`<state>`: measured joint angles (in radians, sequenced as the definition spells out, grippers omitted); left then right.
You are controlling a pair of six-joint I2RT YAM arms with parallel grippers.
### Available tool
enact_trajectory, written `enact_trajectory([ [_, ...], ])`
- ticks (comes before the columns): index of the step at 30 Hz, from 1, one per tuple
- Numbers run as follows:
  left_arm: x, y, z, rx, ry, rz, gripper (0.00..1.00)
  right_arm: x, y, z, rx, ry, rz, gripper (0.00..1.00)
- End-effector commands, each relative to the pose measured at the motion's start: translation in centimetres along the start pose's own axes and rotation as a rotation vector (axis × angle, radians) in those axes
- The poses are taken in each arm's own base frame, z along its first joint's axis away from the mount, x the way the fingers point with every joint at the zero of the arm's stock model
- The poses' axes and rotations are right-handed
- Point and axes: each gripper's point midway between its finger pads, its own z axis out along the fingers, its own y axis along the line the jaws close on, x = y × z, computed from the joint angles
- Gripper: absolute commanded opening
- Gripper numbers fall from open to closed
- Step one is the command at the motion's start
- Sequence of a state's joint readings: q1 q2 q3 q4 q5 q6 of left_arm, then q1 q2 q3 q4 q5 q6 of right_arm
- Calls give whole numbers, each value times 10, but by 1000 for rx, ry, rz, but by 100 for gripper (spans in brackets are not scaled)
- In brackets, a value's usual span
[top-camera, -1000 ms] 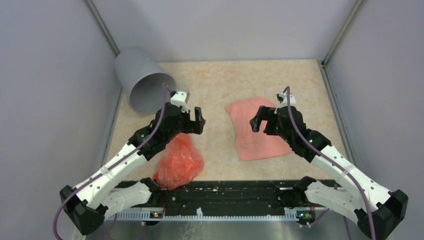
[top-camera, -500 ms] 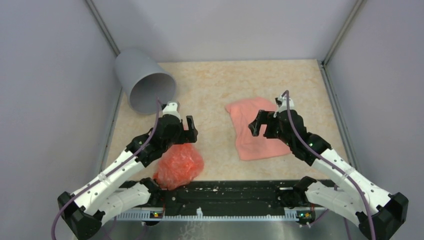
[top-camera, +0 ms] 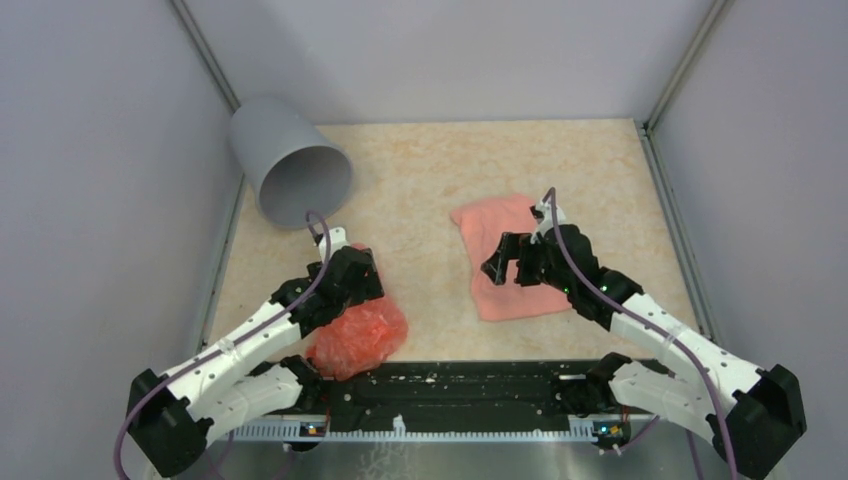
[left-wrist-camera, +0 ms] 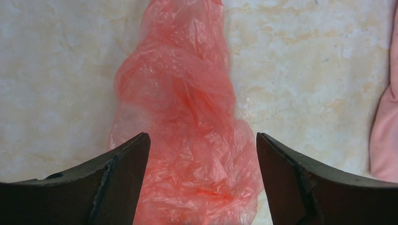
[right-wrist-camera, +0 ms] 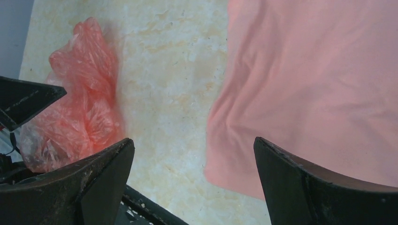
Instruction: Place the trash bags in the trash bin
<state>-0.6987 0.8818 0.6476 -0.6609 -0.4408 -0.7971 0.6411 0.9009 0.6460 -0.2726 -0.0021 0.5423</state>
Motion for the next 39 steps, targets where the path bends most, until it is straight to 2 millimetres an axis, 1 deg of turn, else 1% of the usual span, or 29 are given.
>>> enact_trajectory([
  [1, -33, -10, 14, -14, -125, -81, 88, -2, 11, 10, -61, -10, -23, 99],
  [3, -41, -10, 22, -26, -136, -107, 84, 0, 11, 13, -62, 2, -26, 99],
  [5, -42, -9, 30, -33, -117, -144, 79, 2, 11, 15, -62, 9, -31, 99],
  [12, -45, 2, 59, -63, -123, -292, 67, 5, 8, 19, -57, 13, -36, 99],
  [17, -53, -1, 75, -72, -155, -293, 59, 8, 8, 20, -58, 24, -36, 99],
  [20, -56, -2, 85, -97, -151, -266, 49, 9, 6, 20, -49, 25, -40, 99],
  [22, -56, -6, 92, -92, -152, -236, 40, 9, 5, 19, -45, 25, -40, 99],
  [24, -59, -14, 96, -61, -149, -207, 30, 9, 5, 19, -45, 23, -39, 99],
  [25, -60, -20, 97, -37, -139, -191, 20, 9, 4, 19, -43, 23, -37, 99],
  [26, -61, -32, 97, 14, -118, -167, 12, 8, 5, 18, -44, 21, -38, 99],
  [28, -67, -55, 93, 118, -101, -132, 0, 6, 5, 16, -41, 15, -38, 99],
  [30, -75, -79, 84, 239, -99, -105, 0, 3, 5, 14, -38, 6, -39, 99],
  [32, -83, -105, 69, 366, -105, -76, 0, -1, 6, 11, -36, -7, -37, 99],
  [34, -92, -131, 50, 492, -113, -53, 0, -7, 9, 8, -44, -21, -39, 99],
  [36, -96, -153, 29, 609, -103, -31, 0, -13, 14, 5, -57, -34, -39, 99],
  [39, -101, -179, -1, 759, -93, 2, 0, -23, 24, -1, -92, -55, -42, 99],
])
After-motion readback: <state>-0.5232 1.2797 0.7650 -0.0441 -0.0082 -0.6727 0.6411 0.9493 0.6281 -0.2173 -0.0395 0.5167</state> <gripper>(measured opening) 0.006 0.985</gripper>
